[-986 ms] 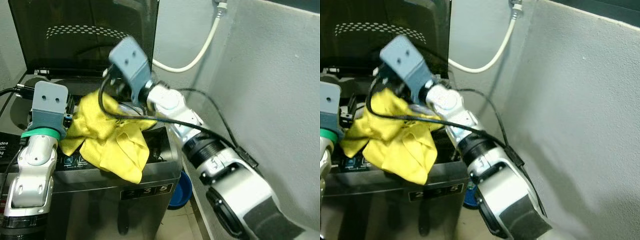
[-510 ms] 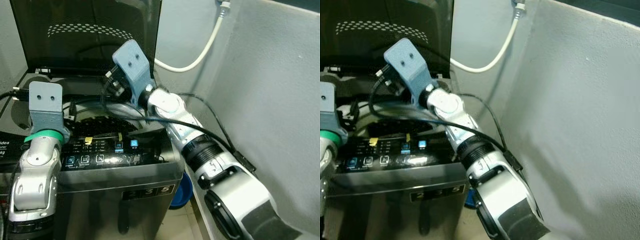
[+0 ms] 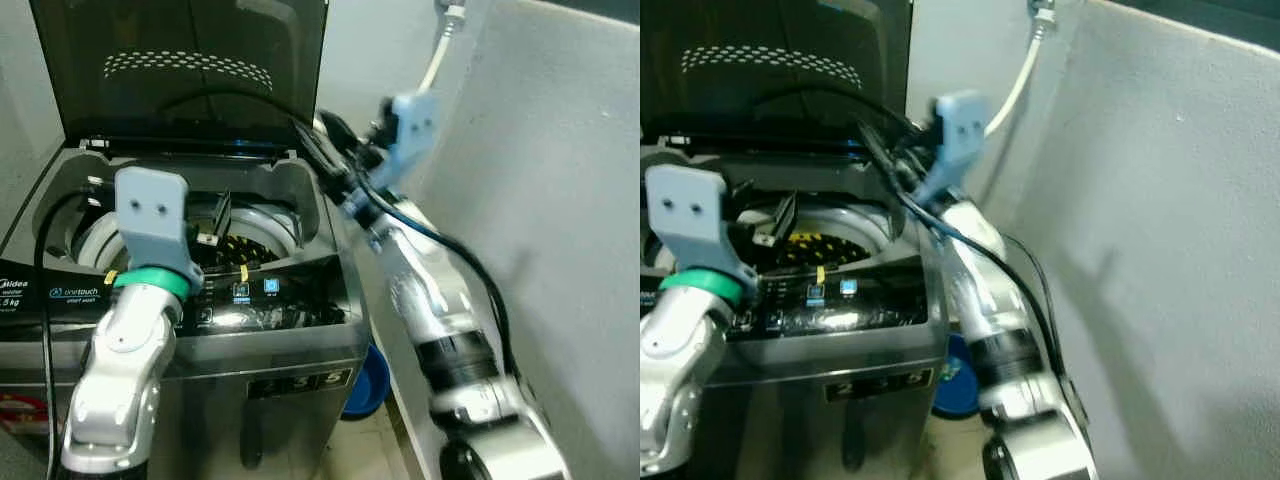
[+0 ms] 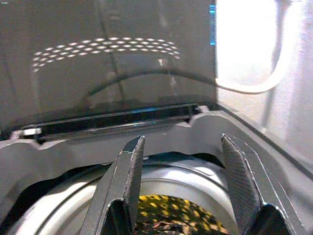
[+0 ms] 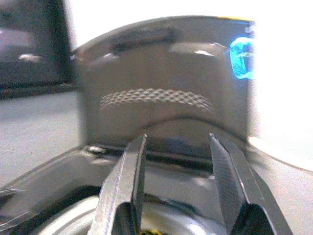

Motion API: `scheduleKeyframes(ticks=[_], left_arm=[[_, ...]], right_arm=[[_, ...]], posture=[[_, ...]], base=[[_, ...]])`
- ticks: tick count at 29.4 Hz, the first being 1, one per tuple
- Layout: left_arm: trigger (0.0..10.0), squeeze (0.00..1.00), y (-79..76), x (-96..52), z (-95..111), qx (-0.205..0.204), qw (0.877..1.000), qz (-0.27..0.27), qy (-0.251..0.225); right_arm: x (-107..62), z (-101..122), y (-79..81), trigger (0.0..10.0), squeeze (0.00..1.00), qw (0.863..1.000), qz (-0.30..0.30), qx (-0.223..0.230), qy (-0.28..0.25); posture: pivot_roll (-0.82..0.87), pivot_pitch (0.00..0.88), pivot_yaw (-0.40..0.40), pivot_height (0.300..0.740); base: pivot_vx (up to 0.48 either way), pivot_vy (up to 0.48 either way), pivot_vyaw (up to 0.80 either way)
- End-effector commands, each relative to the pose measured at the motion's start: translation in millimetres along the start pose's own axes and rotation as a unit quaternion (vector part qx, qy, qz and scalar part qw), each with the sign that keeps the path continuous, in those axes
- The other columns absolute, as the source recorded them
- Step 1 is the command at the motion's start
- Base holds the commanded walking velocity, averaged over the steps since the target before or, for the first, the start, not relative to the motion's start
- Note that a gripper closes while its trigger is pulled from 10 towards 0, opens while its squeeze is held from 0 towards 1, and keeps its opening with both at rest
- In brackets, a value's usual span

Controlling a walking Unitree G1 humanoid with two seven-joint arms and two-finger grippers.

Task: Clothes washing

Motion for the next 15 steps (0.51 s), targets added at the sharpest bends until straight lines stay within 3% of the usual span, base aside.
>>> scheduleKeyframes(ticks=[1, 3, 6, 9, 15], left_arm=[[10.0, 0.0, -3.8, -5.8, -10.8, 0.02, 1.0, 0.008, 0.019], [10.0, 0.0, -3.8, -5.8, -10.8, 0.02, 1.0, 0.008, 0.019], [10.0, 0.0, 9.1, -7.1, -27.9, 0.017, 0.996, 0.057, 0.06], [10.0, 0.0, 23.7, -4.2, -40.5, 0.018, 0.993, 0.086, 0.085], [10.0, 0.0, 21.6, 0.0, -41.3, 0.025, 0.993, 0.078, 0.084]], right_arm=[[-26.6, -9.0, -20.0, 10.0, 0.0, 0.996, -0.057, -0.058, 0.032], [-26.6, -9.0, -20.0, 10.0, 0.0, 0.996, -0.057, -0.058, 0.032], [-42.1, -20.9, -21.4, 10.0, 0.0, 0.99, -0.066, -0.108, 0.069], [-50.0, -33.2, -9.5, 10.0, 0.0, 0.99, -0.062, -0.088, 0.095], [-49.1, -41.5, -3.0, 10.0, 0.0, 0.989, -0.058, -0.064, 0.117]], posture=[[0.02, 0.037, -0.018, 0.74], [0.02, 0.037, -0.018, 0.74], [0.0, 0.037, -0.004, 0.74], [-0.02, 0.036, -0.017, 0.74], [-0.03, 0.039, -0.045, 0.74]], base=[[0.0, 0.0, 0.0], [0.0, 0.0, 0.0], [0.0, 0.0, 0.0], [0.0, 0.0, 0.0], [0.0, 0.0, 0.0]])
Point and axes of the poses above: a point about 5 cm out from each wrist's last joint towards the gripper, its own x axis pointing out of the wrist towards the gripper, its own z axis along the axis of the wrist's last joint, y = z × x, the point moved 1 cm from there along x, pointing out of the wrist towards the gripper, and after that the axes turned 1 degree about x, right-handed, at the moved point
